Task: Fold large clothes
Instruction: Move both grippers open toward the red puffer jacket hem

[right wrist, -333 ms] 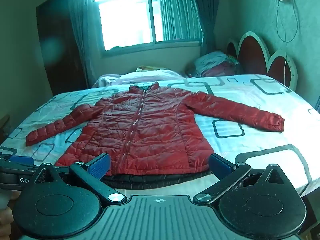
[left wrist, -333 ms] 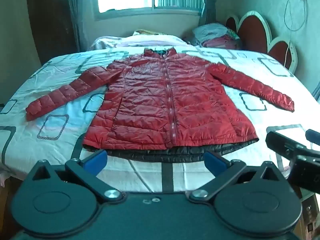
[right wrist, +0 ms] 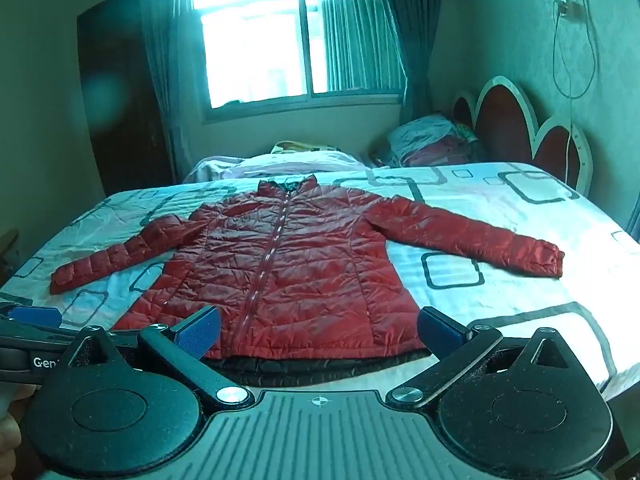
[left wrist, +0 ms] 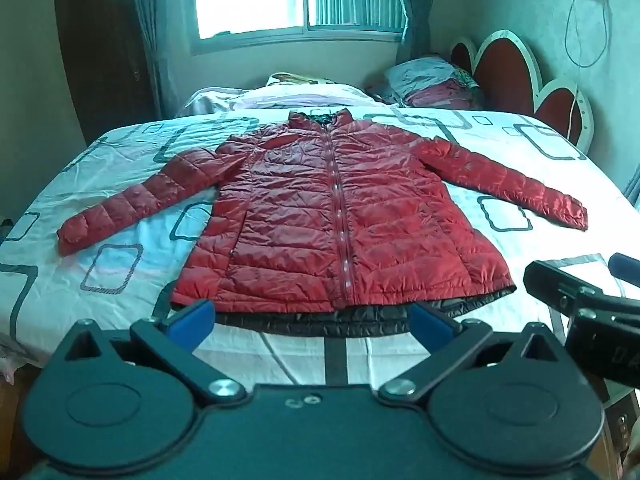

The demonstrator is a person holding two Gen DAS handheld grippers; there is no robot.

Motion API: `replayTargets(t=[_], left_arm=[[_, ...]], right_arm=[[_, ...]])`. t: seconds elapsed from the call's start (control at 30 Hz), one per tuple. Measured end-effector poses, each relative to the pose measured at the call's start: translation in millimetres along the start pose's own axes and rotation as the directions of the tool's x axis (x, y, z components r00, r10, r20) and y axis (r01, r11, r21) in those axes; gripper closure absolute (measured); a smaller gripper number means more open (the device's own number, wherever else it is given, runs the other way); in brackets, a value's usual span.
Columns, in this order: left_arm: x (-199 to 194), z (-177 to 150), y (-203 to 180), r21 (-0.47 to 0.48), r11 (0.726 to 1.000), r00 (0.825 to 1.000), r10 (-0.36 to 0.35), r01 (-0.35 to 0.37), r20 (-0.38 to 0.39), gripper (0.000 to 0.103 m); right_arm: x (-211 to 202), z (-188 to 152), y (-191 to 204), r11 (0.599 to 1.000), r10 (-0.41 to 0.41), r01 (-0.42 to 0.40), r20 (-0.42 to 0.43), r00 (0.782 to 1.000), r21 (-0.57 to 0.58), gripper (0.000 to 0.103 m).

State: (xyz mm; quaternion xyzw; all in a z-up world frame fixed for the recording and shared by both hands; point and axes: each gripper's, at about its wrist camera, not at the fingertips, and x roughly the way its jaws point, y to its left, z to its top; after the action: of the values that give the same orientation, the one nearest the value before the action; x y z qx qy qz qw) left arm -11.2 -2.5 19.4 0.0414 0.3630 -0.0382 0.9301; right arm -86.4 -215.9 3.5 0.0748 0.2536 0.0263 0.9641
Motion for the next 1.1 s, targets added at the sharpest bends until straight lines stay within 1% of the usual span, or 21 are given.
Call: replayTargets(t=[0.2,0.27,0.7,1.1], left_arm=[[3,4,2,-0.002,1.000,1.000,0.004,-0.004,-0.001,0.000],[5,4,3,-0.004,1.000,1.000,0.004,-0.004,-0.002,0.000],[10,6,3,0.001,1.000,1.000,0.008,-0.008,-0.007,0.000],[9,2,8,-0.014,0.999,0.999,0.033,-0.033,-0.002,0.000]], right_arm=[[0,2,-2,1.000,0.009,-0.009,-0.004,1.000,0.003,0.000],[9,5,4,1.000,0.005,-0.006,-0.011,1.000,-0.006,0.000],[15,6,2,1.000,-0.002,0.002,-0.004,1.000,-0.001,0.000],[17,3,-4,0.998,-0.057,0.057,-0.001,0.998,-0.006,0.000]])
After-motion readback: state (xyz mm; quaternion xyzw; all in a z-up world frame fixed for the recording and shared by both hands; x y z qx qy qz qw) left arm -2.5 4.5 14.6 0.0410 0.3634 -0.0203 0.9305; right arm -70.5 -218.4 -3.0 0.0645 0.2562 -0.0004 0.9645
